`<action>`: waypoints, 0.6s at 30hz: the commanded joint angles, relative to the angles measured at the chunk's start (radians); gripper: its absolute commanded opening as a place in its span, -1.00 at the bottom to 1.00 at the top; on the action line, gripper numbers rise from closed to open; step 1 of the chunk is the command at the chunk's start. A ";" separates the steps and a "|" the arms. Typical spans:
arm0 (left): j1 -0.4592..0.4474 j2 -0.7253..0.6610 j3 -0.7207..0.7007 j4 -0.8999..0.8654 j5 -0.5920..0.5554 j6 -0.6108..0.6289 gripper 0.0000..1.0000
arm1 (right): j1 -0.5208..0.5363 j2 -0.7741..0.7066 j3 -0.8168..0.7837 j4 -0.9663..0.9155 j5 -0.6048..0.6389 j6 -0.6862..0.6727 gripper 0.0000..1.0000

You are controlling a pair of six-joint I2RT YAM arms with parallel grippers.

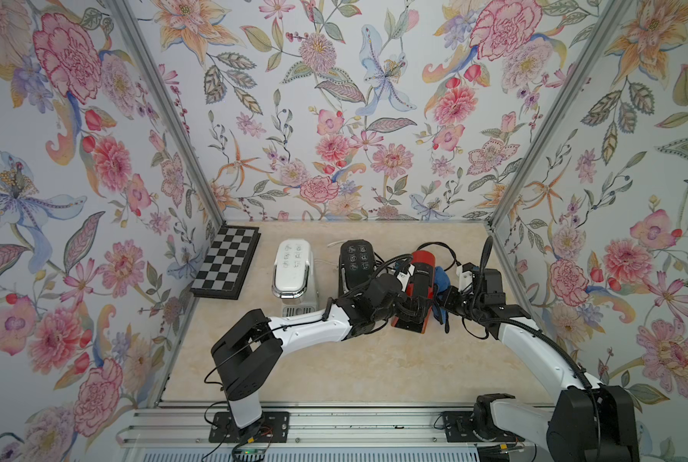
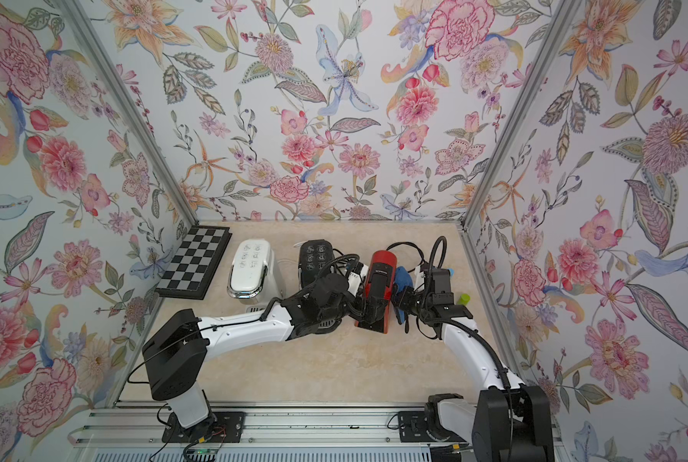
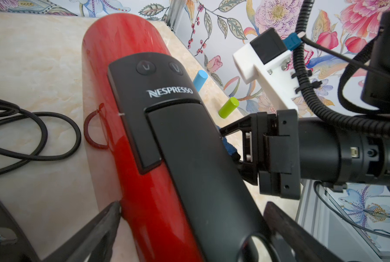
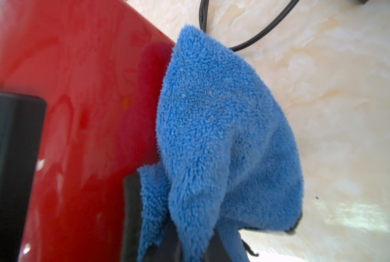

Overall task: Wipe the surface of a coffee machine
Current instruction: Wipe the dirt from the surface of the coffee machine, then adjust the coffee machine at the center of the board.

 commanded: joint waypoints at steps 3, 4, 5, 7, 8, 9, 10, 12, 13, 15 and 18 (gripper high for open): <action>-0.057 -0.043 0.042 0.003 0.085 -0.026 0.98 | -0.005 -0.052 0.027 -0.039 -0.020 -0.039 -1.00; -0.060 -0.043 0.050 -0.003 0.082 -0.023 0.98 | -0.009 -0.059 0.026 -0.042 -0.023 -0.039 -1.00; -0.061 -0.043 0.054 -0.003 0.088 -0.024 0.98 | -0.013 -0.064 0.026 -0.045 -0.026 -0.042 -1.00; -0.068 -0.042 0.064 0.001 0.096 -0.029 0.98 | -0.024 -0.073 0.030 -0.056 -0.031 -0.047 -1.00; -0.073 -0.039 0.066 0.005 0.102 -0.030 0.98 | -0.029 -0.076 0.034 -0.064 -0.032 -0.051 -1.00; -0.078 -0.037 0.070 0.008 0.103 -0.031 0.98 | -0.036 -0.082 0.039 -0.072 -0.032 -0.056 -1.00; -0.085 -0.037 0.073 0.008 0.098 -0.029 0.98 | -0.044 -0.089 0.044 -0.082 -0.030 -0.059 -1.00; -0.092 -0.032 0.075 0.014 0.096 -0.036 0.98 | -0.059 -0.099 0.054 -0.098 -0.027 -0.065 -1.00; -0.096 -0.031 0.073 0.021 0.099 -0.041 0.98 | -0.067 -0.103 0.064 -0.110 -0.023 -0.069 -1.00; -0.099 -0.023 0.072 0.031 0.101 -0.051 0.98 | -0.074 -0.108 0.084 -0.128 -0.005 -0.075 -1.00; -0.101 -0.024 0.054 0.052 0.098 -0.068 0.98 | -0.061 -0.083 0.129 -0.130 -0.028 -0.073 -1.00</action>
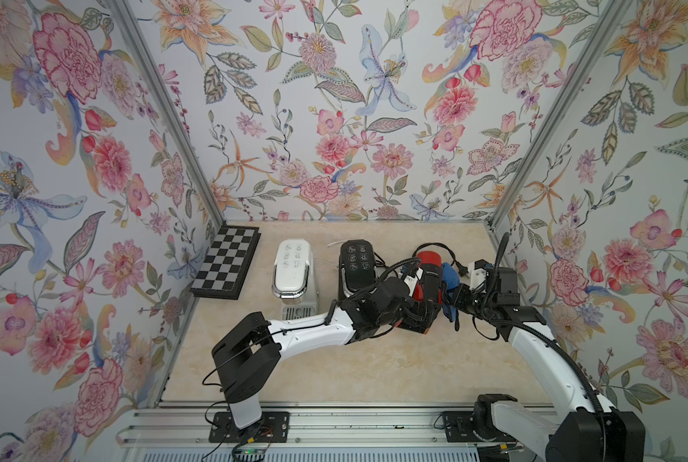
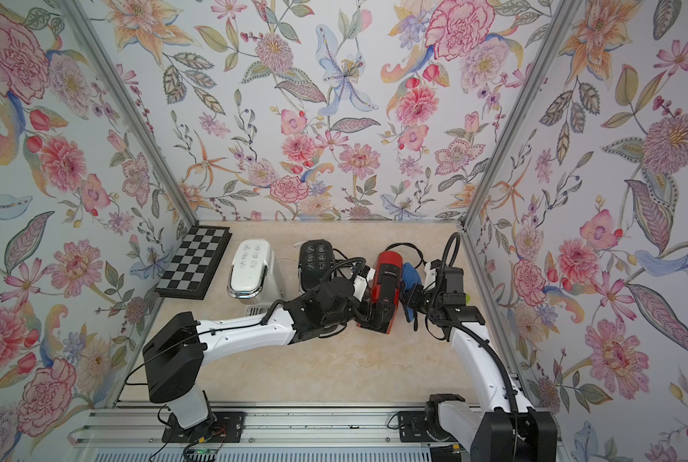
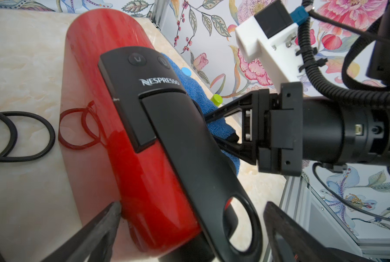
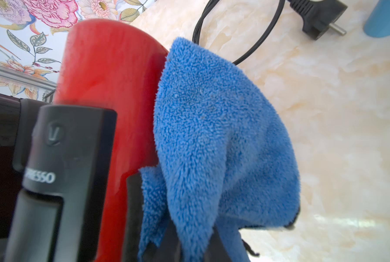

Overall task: Wipe the surface of a coffee machine
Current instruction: Adjust the coffee machine at the center of the board.

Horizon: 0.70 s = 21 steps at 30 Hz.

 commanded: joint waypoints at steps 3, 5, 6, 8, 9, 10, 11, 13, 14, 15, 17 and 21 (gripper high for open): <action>-0.050 -0.016 0.016 0.076 0.092 -0.047 0.98 | 0.000 0.013 0.115 -0.030 -0.005 -0.032 -1.00; -0.051 -0.021 -0.006 0.085 0.073 -0.055 0.98 | 0.020 0.035 0.147 -0.033 -0.005 -0.030 -1.00; -0.051 -0.028 -0.019 0.089 0.063 -0.055 0.98 | 0.038 0.046 0.156 -0.035 -0.004 -0.032 -1.00; -0.048 -0.037 -0.030 0.070 0.044 -0.048 0.98 | 0.058 0.057 0.157 -0.036 0.002 -0.033 -1.00; -0.048 -0.041 -0.039 0.070 0.040 -0.046 0.98 | 0.063 0.055 0.150 -0.036 0.019 -0.031 -1.00; -0.048 -0.042 -0.050 0.079 0.043 -0.051 0.98 | 0.065 0.049 0.145 -0.034 0.031 -0.032 -1.00; -0.047 -0.042 -0.058 0.089 0.051 -0.060 0.98 | 0.065 0.047 0.146 -0.036 0.030 -0.034 -1.00; -0.051 -0.033 -0.071 0.111 0.068 -0.082 0.98 | 0.062 0.053 0.154 -0.035 0.013 -0.039 -1.00; -0.051 -0.033 -0.080 0.117 0.068 -0.090 0.98 | 0.062 0.060 0.158 -0.036 0.007 -0.040 -1.00; -0.053 -0.037 -0.093 0.127 0.067 -0.096 0.98 | 0.062 0.067 0.164 -0.036 0.005 -0.043 -1.00; -0.054 -0.040 -0.111 0.135 0.072 -0.100 0.98 | 0.061 0.080 0.170 -0.036 0.004 -0.049 -1.00; -0.067 -0.029 -0.104 0.119 0.058 -0.090 0.98 | 0.061 0.101 0.168 -0.034 -0.023 -0.050 -1.00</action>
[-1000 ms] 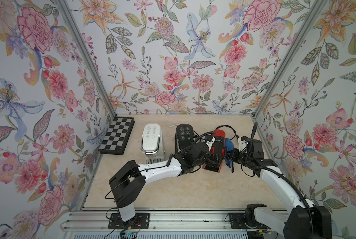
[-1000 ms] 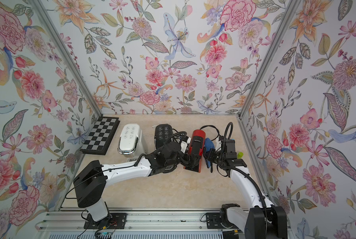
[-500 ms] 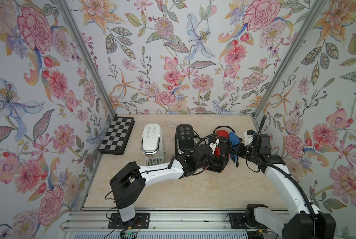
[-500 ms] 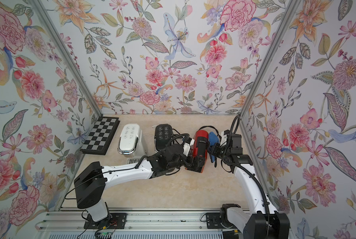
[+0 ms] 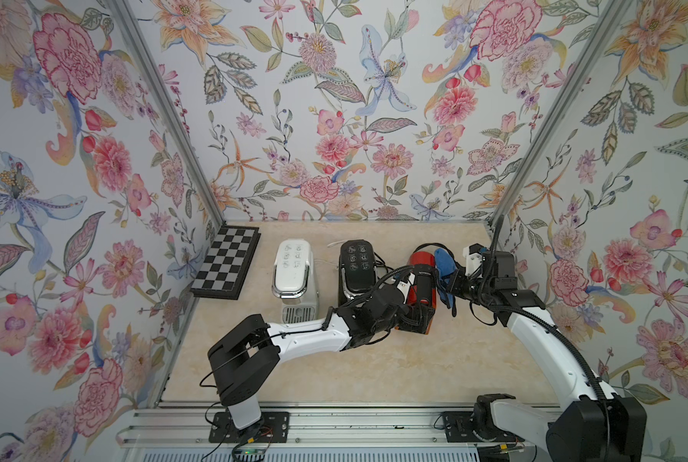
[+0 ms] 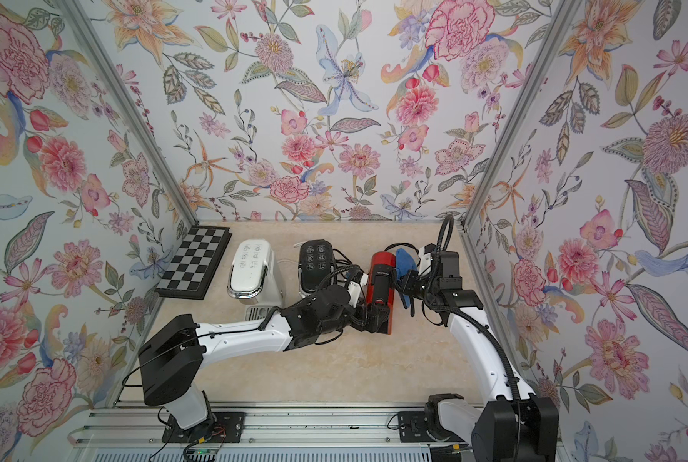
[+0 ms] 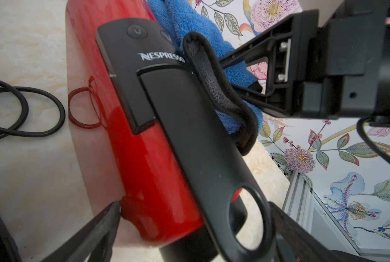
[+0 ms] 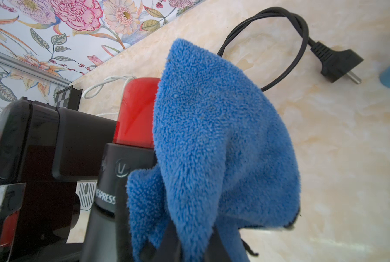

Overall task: Wipe the surface of a coffee machine
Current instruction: Adjust the coffee machine at the center of the board.

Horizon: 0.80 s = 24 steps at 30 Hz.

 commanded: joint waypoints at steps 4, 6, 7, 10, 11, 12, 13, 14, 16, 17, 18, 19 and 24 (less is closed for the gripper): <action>-0.082 0.035 0.007 0.076 0.111 -0.042 0.98 | 0.012 0.008 0.004 0.003 -0.041 -0.018 -1.00; -0.096 0.055 0.015 0.086 0.122 -0.050 0.98 | 0.012 0.010 0.009 0.004 -0.048 -0.019 -1.00; -0.102 0.063 0.016 0.100 0.126 -0.057 0.98 | 0.012 0.012 0.015 0.004 -0.055 -0.020 -1.00; -0.113 0.080 0.030 0.132 0.127 -0.073 0.98 | 0.014 0.020 0.040 0.004 -0.063 -0.023 -1.00; -0.115 0.085 0.036 0.144 0.134 -0.077 0.98 | 0.015 0.023 0.048 0.003 -0.064 -0.025 -1.00; -0.118 0.092 0.050 0.143 0.138 -0.076 0.98 | 0.013 0.027 0.056 0.003 -0.065 -0.027 -1.00; -0.120 0.095 0.064 0.137 0.133 -0.070 0.98 | 0.012 0.029 0.061 0.000 -0.064 -0.027 -1.00; -0.122 0.100 0.074 0.131 0.131 -0.064 0.98 | 0.009 0.029 0.064 -0.003 -0.063 -0.028 -1.00; -0.126 0.113 0.099 0.128 0.136 -0.059 0.98 | -0.005 0.022 0.055 -0.003 -0.060 -0.029 -1.00; -0.127 0.119 0.108 0.127 0.138 -0.056 0.98 | -0.014 0.019 0.052 -0.005 -0.057 -0.029 -1.00; -0.129 0.128 0.120 0.127 0.136 -0.054 0.98 | -0.025 0.014 0.047 -0.005 -0.057 -0.029 -1.00; -0.130 0.139 0.133 0.131 0.139 -0.056 0.98 | -0.036 0.010 0.043 -0.005 -0.059 -0.030 -1.00; -0.133 0.176 0.185 0.130 0.133 -0.053 0.98 | -0.069 0.003 0.042 -0.010 -0.067 -0.035 -1.00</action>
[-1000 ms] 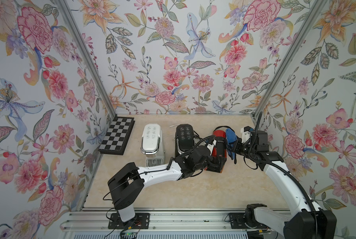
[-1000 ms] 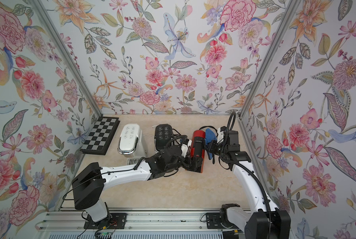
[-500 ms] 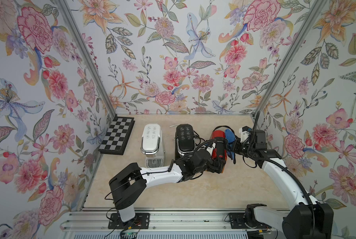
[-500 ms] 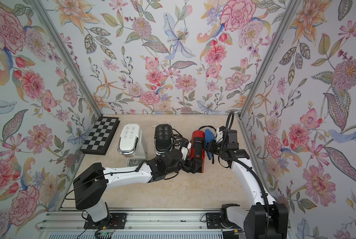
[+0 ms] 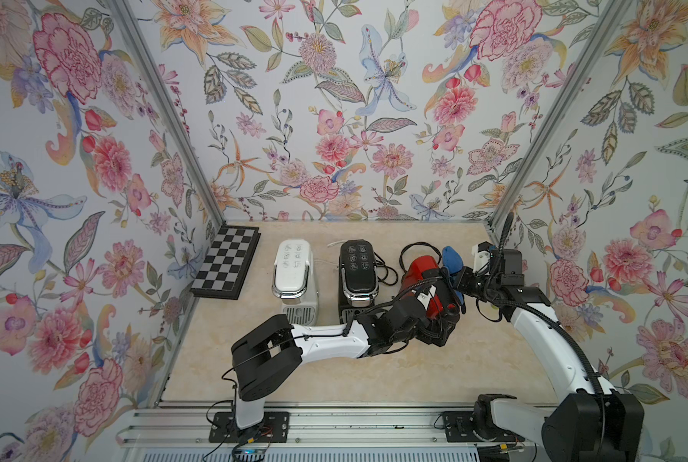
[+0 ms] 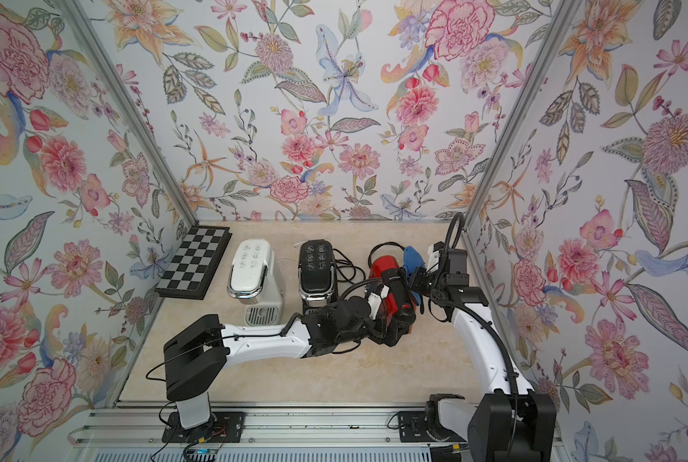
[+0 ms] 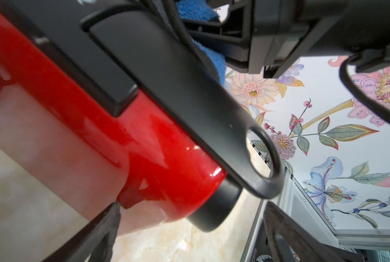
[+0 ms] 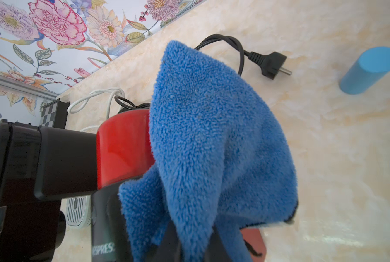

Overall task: Wipe the surface of a coffee machine
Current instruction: Adjust the coffee machine at the center of the board, then adjust the cleaning item.

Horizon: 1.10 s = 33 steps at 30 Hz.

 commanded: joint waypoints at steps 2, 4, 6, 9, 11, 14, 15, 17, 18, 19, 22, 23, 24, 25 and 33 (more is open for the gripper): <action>-0.036 0.030 0.059 0.098 0.096 -0.002 0.98 | 0.010 -0.018 0.016 0.000 -0.074 -0.022 -1.00; -0.036 0.012 0.042 0.088 0.071 0.004 0.98 | 0.010 -0.026 0.009 -0.004 -0.066 -0.023 -1.00; -0.035 -0.014 0.027 0.063 0.043 0.024 0.98 | 0.008 -0.043 0.007 -0.007 -0.050 -0.021 -1.00; -0.033 -0.076 0.025 -0.016 -0.009 0.080 0.98 | -0.011 -0.086 0.018 -0.017 -0.034 -0.016 -1.00; -0.029 -0.119 0.030 -0.076 -0.038 0.118 0.98 | -0.033 -0.115 0.039 -0.036 -0.039 -0.021 -1.00; -0.015 -0.179 0.026 -0.122 -0.056 0.155 0.98 | -0.061 -0.141 0.063 -0.057 -0.056 -0.019 -1.00; -0.009 -0.194 0.028 -0.137 -0.057 0.163 0.98 | -0.066 -0.153 0.065 -0.058 -0.057 -0.012 -1.00; 0.006 -0.219 0.032 -0.153 -0.041 0.175 0.98 | -0.069 -0.176 0.068 -0.056 -0.088 -0.010 -1.00; 0.013 -0.239 0.034 -0.157 -0.041 0.183 0.98 | -0.070 -0.191 0.068 -0.055 -0.115 -0.010 -1.00; 0.024 -0.258 0.040 -0.158 -0.030 0.187 0.98 | -0.068 -0.208 0.067 -0.054 -0.145 -0.011 -1.00; 0.073 -0.299 0.097 -0.178 0.007 0.222 0.98 | -0.062 -0.268 0.046 0.003 -0.300 0.006 -1.00; 0.092 -0.305 0.116 -0.178 0.023 0.232 0.98 | -0.060 -0.285 0.040 0.020 -0.348 0.014 -1.00; 0.118 -0.305 0.142 -0.182 0.050 0.241 0.98 | -0.052 -0.307 0.027 0.043 -0.391 0.027 -1.00; 0.140 -0.305 0.171 -0.193 0.069 0.246 0.98 | -0.044 -0.327 0.019 0.053 -0.411 0.035 -1.00; 0.258 -0.213 0.321 -0.176 0.197 0.221 0.98 | 0.069 -0.375 -0.071 0.151 -0.468 0.065 -1.00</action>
